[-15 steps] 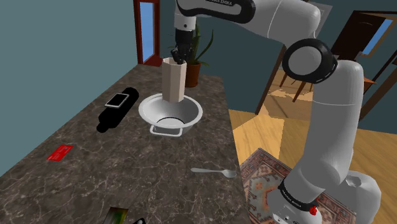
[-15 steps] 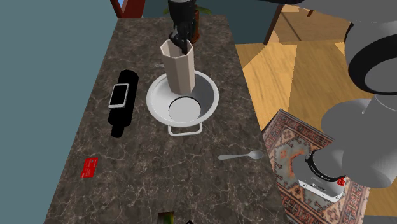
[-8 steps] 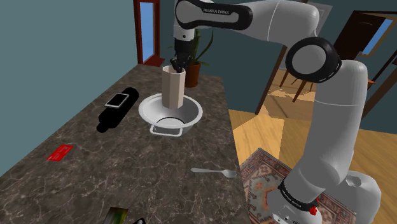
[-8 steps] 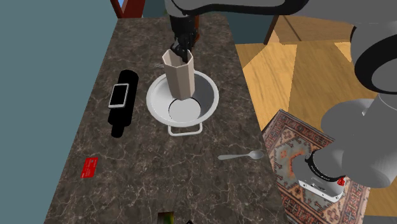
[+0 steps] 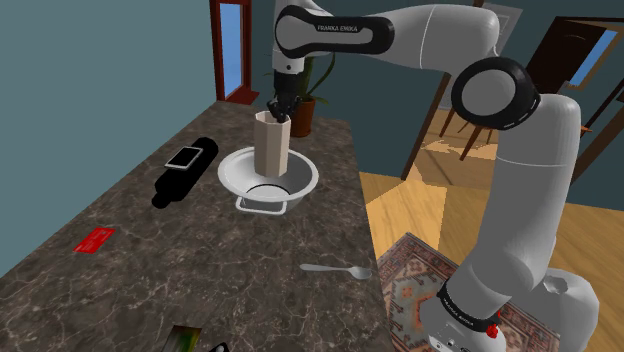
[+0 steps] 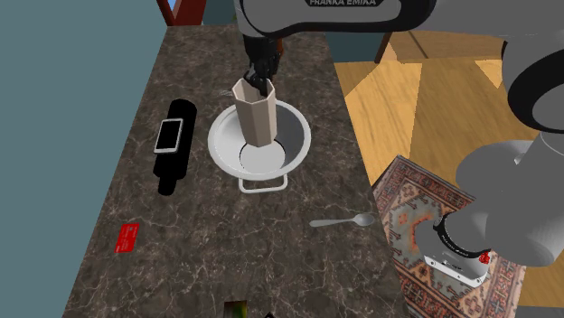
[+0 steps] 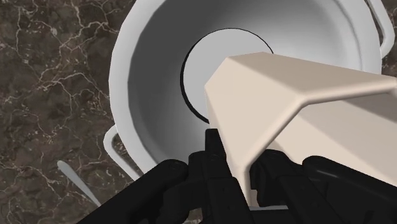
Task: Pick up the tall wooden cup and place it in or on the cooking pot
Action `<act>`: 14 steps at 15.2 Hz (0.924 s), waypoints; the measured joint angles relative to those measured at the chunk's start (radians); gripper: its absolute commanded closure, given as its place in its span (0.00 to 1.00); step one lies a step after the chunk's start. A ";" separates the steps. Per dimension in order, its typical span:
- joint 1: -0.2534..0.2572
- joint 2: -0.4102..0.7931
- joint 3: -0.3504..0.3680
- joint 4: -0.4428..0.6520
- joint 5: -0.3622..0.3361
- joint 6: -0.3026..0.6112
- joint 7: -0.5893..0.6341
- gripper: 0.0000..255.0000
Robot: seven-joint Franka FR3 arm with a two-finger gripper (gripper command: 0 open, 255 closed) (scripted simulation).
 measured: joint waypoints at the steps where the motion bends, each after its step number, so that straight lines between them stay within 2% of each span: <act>1: 0.000 0.000 0.000 -0.001 0.000 0.001 0.000 1.00; 3: 0.000 0.000 0.000 -0.001 0.000 0.001 0.000 1.00; 4: 0.000 0.000 0.000 -0.001 0.000 0.001 0.000 0.00; 10: 0.000 -0.001 0.000 -0.001 0.000 0.001 0.000 0.00; 12: 0.002 0.003 0.000 0.042 -0.001 -0.037 -0.001 0.00; 14: 0.011 0.023 0.001 0.130 -0.005 -0.104 0.001 0.00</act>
